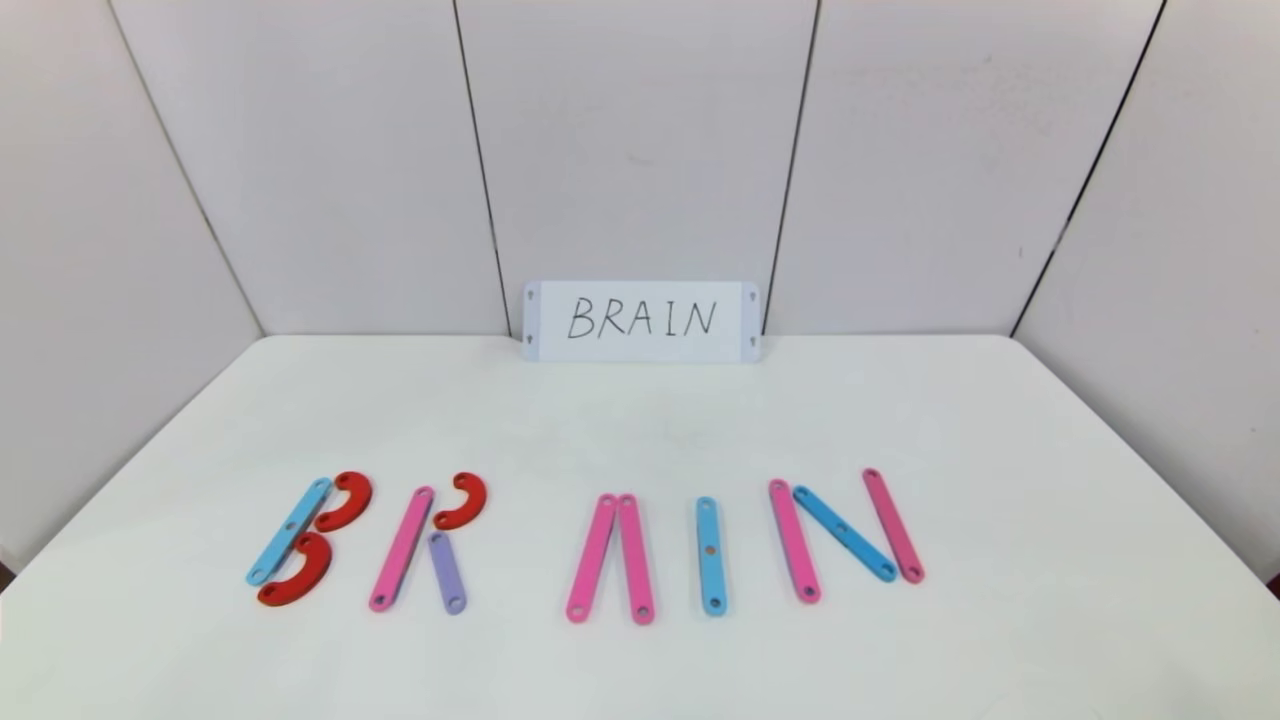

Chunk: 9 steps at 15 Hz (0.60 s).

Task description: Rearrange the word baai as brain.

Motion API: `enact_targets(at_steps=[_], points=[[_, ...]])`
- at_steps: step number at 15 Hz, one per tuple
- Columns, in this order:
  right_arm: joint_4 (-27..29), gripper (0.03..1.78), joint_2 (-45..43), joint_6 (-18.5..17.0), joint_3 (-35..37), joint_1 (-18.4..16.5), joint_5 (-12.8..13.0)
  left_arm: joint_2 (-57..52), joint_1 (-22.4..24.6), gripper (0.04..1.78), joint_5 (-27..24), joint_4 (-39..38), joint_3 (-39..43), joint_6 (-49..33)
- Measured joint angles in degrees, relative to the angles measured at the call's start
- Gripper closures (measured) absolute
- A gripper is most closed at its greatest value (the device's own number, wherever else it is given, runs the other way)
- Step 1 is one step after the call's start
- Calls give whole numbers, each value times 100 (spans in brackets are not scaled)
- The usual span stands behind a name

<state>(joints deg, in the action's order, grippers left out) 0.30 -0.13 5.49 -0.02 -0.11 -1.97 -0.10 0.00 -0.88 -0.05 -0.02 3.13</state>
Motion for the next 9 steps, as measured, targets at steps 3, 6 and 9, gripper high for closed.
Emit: enact_targets(at_steps=[3,6,9], points=[[0,8,0,-41,2,0,40,0,0,9,-9,2,2,17],[2,8,0,-61,2,-2,41,0,0,9,9,18,2,-61],[7,8,0,-65,2,-2,35,0,0,9,66,0,2,-482]])
